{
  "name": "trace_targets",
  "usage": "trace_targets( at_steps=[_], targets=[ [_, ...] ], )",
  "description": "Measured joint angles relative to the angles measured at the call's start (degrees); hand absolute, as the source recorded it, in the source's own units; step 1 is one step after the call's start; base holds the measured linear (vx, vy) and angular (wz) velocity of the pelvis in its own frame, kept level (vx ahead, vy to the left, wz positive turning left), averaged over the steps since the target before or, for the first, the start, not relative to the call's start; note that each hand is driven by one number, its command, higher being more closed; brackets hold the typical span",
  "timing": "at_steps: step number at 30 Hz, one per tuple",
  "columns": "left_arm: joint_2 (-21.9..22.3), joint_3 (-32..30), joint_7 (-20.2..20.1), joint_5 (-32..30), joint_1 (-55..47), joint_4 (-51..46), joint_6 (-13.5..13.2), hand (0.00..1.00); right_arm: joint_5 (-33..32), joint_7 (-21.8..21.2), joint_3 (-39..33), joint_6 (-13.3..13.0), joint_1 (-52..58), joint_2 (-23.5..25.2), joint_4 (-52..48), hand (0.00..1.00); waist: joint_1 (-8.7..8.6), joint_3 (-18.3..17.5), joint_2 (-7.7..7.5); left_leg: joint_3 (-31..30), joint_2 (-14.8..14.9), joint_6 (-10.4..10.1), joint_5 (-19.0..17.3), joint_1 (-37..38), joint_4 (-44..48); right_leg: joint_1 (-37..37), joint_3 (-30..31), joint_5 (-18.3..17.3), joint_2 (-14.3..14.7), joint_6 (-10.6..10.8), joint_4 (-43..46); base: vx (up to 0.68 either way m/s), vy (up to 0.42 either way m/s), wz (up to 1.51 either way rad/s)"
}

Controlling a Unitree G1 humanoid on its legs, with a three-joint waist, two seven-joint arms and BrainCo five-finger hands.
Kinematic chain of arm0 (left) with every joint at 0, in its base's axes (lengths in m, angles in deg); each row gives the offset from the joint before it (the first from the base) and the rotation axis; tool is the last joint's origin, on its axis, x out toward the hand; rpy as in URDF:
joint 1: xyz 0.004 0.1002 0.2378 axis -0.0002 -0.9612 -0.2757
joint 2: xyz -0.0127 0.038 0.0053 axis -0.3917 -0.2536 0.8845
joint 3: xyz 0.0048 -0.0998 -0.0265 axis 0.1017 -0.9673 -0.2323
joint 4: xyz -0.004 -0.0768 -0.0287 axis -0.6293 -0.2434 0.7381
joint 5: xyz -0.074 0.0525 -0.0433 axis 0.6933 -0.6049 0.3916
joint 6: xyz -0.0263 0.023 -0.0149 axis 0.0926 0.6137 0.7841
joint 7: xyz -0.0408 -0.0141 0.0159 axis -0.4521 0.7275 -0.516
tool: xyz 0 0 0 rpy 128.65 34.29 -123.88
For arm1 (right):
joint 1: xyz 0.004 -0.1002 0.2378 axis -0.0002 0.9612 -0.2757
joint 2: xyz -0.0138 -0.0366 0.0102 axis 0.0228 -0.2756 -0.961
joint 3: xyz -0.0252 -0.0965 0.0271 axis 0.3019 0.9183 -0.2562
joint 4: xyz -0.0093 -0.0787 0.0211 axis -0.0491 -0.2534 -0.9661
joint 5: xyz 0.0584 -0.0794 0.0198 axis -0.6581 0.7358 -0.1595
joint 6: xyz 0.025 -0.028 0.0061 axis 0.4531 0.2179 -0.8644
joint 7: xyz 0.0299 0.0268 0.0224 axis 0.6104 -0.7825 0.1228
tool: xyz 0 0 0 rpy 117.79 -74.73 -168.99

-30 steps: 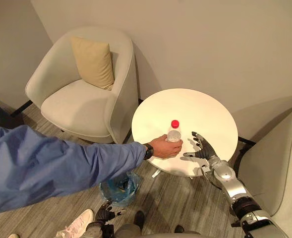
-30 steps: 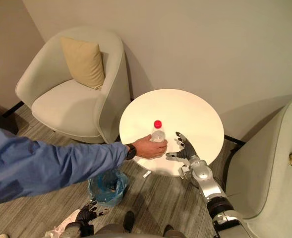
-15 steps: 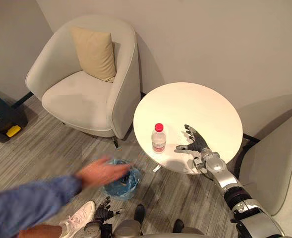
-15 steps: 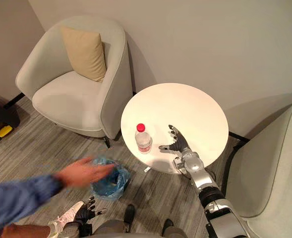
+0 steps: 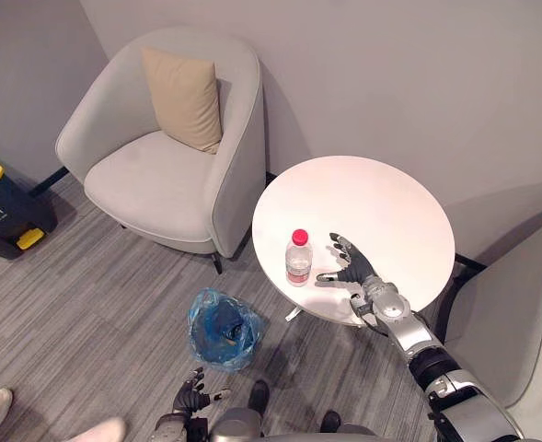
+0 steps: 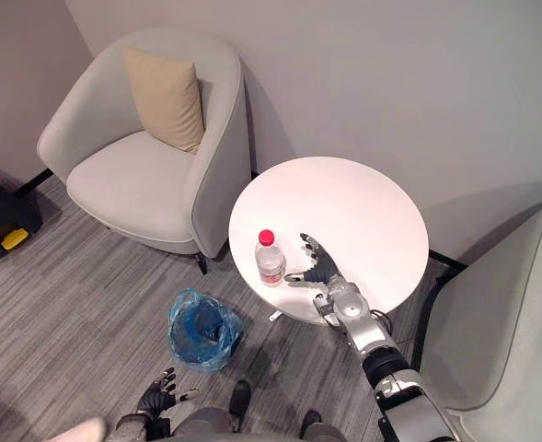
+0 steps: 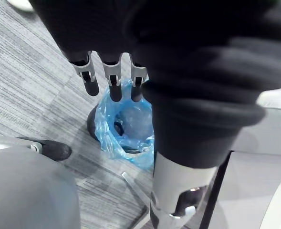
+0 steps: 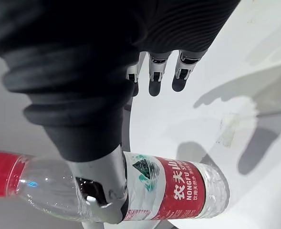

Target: Gather rubbish on tea table into small bin, then transfer packed bag to large trash can.

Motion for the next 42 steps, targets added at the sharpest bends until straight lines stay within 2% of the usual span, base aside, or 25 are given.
trace_targets(
  at_steps=[6,8,10,19,20,28,32,35,36,37,38,39,40,42],
  targets=[
    [0.00,-0.08,0.00,-0.02,0.03,-0.03,-0.03,0.00,2.73,0.02,3.33,-0.03,-0.35,0.49,-1.88,0.00,0.24,0.82,-0.03,-0.63,-0.11,0.00,0.00,-0.30,0.04,0.03,-0.67,-0.10,-0.04,0.14,-0.11,-0.01,-0.011,0.05],
    [0.01,-0.09,0.01,-0.02,0.03,-0.02,-0.03,0.00,3.82,0.08,3.34,-0.02,-0.36,0.38,-1.85,0.00,0.81,0.91,-0.02,-1.07,-0.22,0.00,0.01,-0.53,0.06,0.03,-1.13,-0.17,-0.11,0.24,-0.17,0.00,-0.005,0.10],
    [0.02,-0.10,0.01,-0.02,0.04,-0.03,-0.05,0.00,3.87,0.15,3.42,-0.02,-0.54,0.41,-1.81,0.00,1.42,0.92,-0.02,-1.91,-0.37,0.02,0.03,-0.90,0.19,0.05,-1.65,-0.24,-0.18,0.32,-0.17,-0.01,-0.016,0.19],
    [-0.02,-0.19,0.03,0.01,0.03,-0.03,-0.10,0.00,4.25,0.51,5.42,-0.01,-5.73,0.81,-0.10,0.00,2.13,1.80,-0.12,-3.58,-0.95,0.06,0.44,-1.96,0.66,0.09,-3.09,-0.25,-0.60,0.33,-0.21,-0.03,-0.010,0.12],
    [-0.02,-0.34,0.03,0.01,0.13,-0.09,-0.19,0.00,4.25,0.73,5.39,0.05,-6.64,0.83,1.07,1.00,2.49,2.39,-0.11,-3.63,-0.99,0.06,0.44,-2.07,0.88,0.09,-3.13,-0.28,-0.62,0.31,-0.20,-0.05,-0.007,0.04],
    [-0.09,-0.64,0.21,0.11,0.05,-0.55,-0.21,0.00,3.80,2.90,5.02,0.18,-11.67,0.55,4.62,1.00,3.03,4.19,0.07,-5.50,-1.25,-0.05,1.24,-4.05,1.18,-0.86,-4.91,-0.31,-0.65,0.31,-0.18,-0.05,-0.011,0.13],
    [0.00,-0.63,0.32,1.24,-0.02,-1.65,-0.17,0.00,1.84,4.02,2.83,0.21,-12.14,0.69,4.96,1.00,4.43,4.82,0.11,-5.74,-1.82,0.02,1.29,-4.18,1.25,-0.82,-4.79,-0.31,-1.18,0.32,-0.11,-0.07,0.016,0.06],
    [0.04,-0.67,0.31,1.25,-0.41,-2.29,-0.18,0.00,1.81,4.04,2.52,0.25,-11.47,0.51,4.00,1.00,4.12,4.82,0.09,-5.43,-1.52,0.01,1.29,-4.11,1.31,-0.81,-4.70,-0.32,-1.17,0.32,-0.08,-0.03,-0.004,0.00],
    [0.09,-0.85,0.31,1.25,-0.43,-2.31,-0.15,0.00,1.83,3.97,1.28,0.62,-8.74,0.16,-0.23,1.00,4.06,4.82,0.09,-5.19,-1.32,0.01,1.28,-4.04,1.29,-0.68,-4.64,-0.31,-1.19,0.32,-0.09,-0.03,-0.013,0.03],
    [0.36,-1.53,0.31,1.20,-0.74,-2.33,-0.08,0.00,1.83,3.86,-0.82,0.52,-3.17,-0.07,-9.12,1.00,3.65,4.82,0.09,-5.17,-1.37,0.00,1.28,-3.78,1.21,-0.42,-4.27,-0.31,-1.23,0.32,-0.07,0.00,0.000,0.00],
    [0.68,-2.53,0.32,1.18,-1.25,-2.32,0.02,0.00,1.86,3.71,-1.45,0.09,0.09,-0.11,-14.81,1.00,2.74,4.82,0.09,-5.02,-1.49,0.01,1.27,-3.45,1.19,-0.21,-3.57,-0.34,-1.31,0.37,-0.05,-0.01,0.006,-0.06],
    [0.70,-2.68,0.32,1.18,-1.54,-2.33,0.03,0.00,1.88,3.66,-1.61,-0.09,1.44,-0.12,-17.27,1.00,2.37,4.81,0.09,-4.87,-1.59,0.02,1.27,-3.14,1.16,0.00,-3.22,-0.44,-1.40,0.52,-0.05,-0.02,0.011,-0.14],
    [0.62,-2.69,0.31,1.17,-2.02,-2.38,0.02,0.00,1.94,3.41,-1.92,-0.47,3.41,-0.09,-20.73,1.00,1.19,4.77,0.14,-4.51,-1.69,0.03,1.26,-2.50,1.16,0.38,-2.89,-0.50,-1.57,0.62,0.05,-0.03,0.011,-0.18],
    [0.61,-2.65,0.26,1.13,-1.93,-2.74,0.03,0.00,2.02,2.64,-3.24,-0.69,5.73,-0.03,-23.69,1.00,0.99,4.71,0.16,-3.42,-1.59,0.05,1.21,-1.81,1.07,0.46,-1.60,-0.50,-1.50,0.64,0.15,-0.06,0.011,-0.26]
  ],
)
